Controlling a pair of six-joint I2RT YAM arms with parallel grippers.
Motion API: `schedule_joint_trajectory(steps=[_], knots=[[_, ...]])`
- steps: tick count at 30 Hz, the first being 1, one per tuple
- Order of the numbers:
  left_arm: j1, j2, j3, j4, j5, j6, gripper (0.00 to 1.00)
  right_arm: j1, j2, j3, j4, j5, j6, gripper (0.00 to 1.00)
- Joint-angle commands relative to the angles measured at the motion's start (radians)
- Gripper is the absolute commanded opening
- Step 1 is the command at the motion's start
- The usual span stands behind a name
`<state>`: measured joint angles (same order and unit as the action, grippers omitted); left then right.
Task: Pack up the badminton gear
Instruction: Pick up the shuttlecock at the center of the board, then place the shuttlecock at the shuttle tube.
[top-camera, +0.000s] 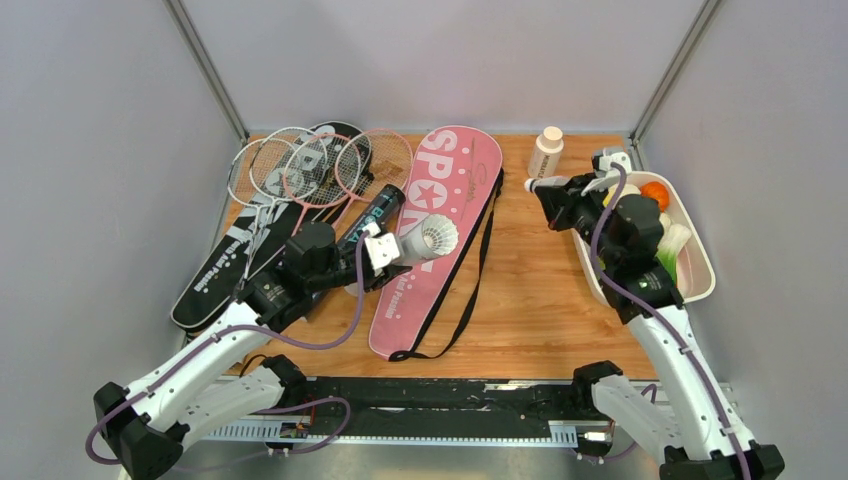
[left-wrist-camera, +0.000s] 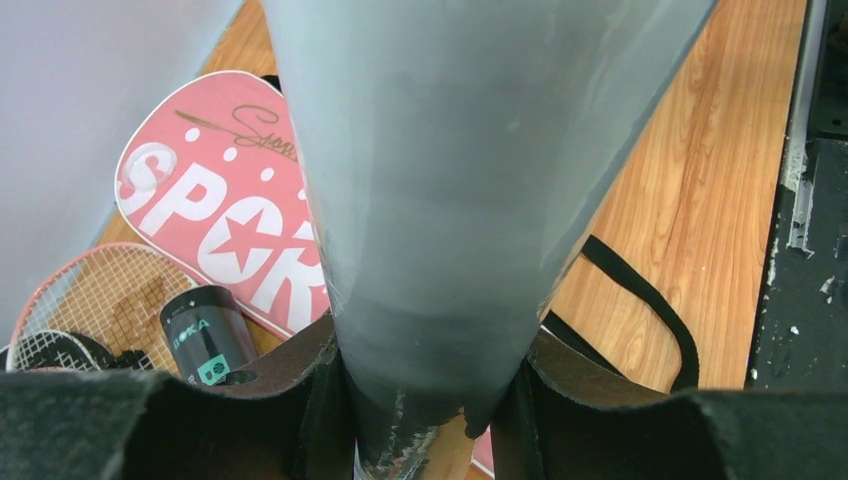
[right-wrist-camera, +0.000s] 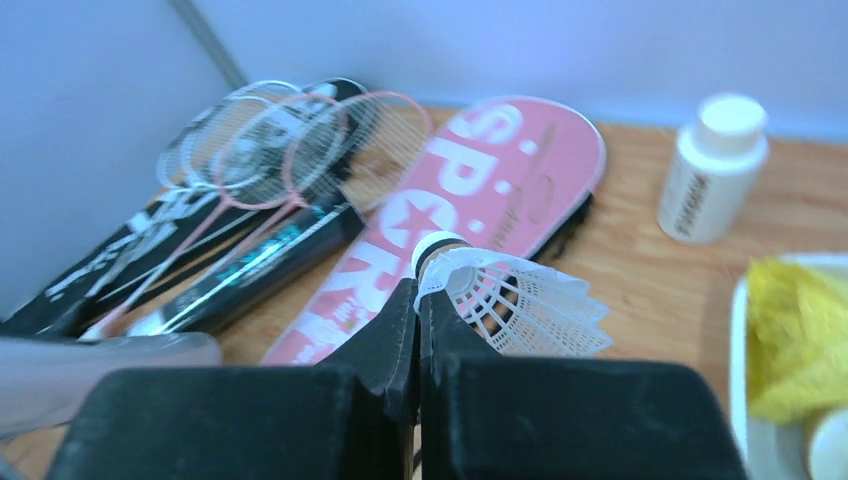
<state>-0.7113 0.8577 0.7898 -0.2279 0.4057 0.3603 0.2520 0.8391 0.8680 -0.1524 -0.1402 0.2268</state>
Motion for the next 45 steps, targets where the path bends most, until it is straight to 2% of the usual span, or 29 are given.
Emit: schedule_joint_trajectory(steps=[1, 6, 11, 19, 26, 31, 33, 38, 45], knots=[[-0.003, 0.003, 0.038, 0.026, -0.007, -0.026, 0.26, 0.0, -0.034, 0.176, -0.087, -0.323, -0.059, 0.0], [-0.004, 0.03, 0.055, 0.002, -0.035, -0.027, 0.26, 0.005, -0.015, 0.343, -0.134, -0.578, -0.052, 0.0], [-0.004, 0.052, 0.071, -0.016, -0.045, -0.028, 0.26, 0.015, -0.002, 0.394, -0.159, -0.742, -0.035, 0.0], [-0.003, 0.085, 0.102, -0.02, -0.029, -0.031, 0.26, 0.061, 0.024, 0.385, -0.201, -0.799, -0.059, 0.0], [-0.005, 0.107, 0.119, -0.026, -0.015, -0.04, 0.26, 0.207, 0.081, 0.384, -0.242, -0.666, -0.096, 0.0], [-0.008, 0.115, 0.132, -0.038, -0.01, -0.032, 0.26, 0.427, 0.14, 0.418, -0.271, -0.417, -0.172, 0.0], [-0.009, 0.116, 0.138, -0.04, -0.006, -0.031, 0.26, 0.48, 0.184, 0.445, -0.304, -0.33, -0.187, 0.0], [-0.011, 0.108, 0.136, -0.048, 0.011, -0.012, 0.26, 0.535, 0.254, 0.478, -0.345, -0.245, -0.201, 0.0], [-0.011, 0.08, 0.113, -0.038, 0.033, 0.023, 0.26, 0.552, 0.278, 0.479, -0.354, -0.254, -0.213, 0.0]])
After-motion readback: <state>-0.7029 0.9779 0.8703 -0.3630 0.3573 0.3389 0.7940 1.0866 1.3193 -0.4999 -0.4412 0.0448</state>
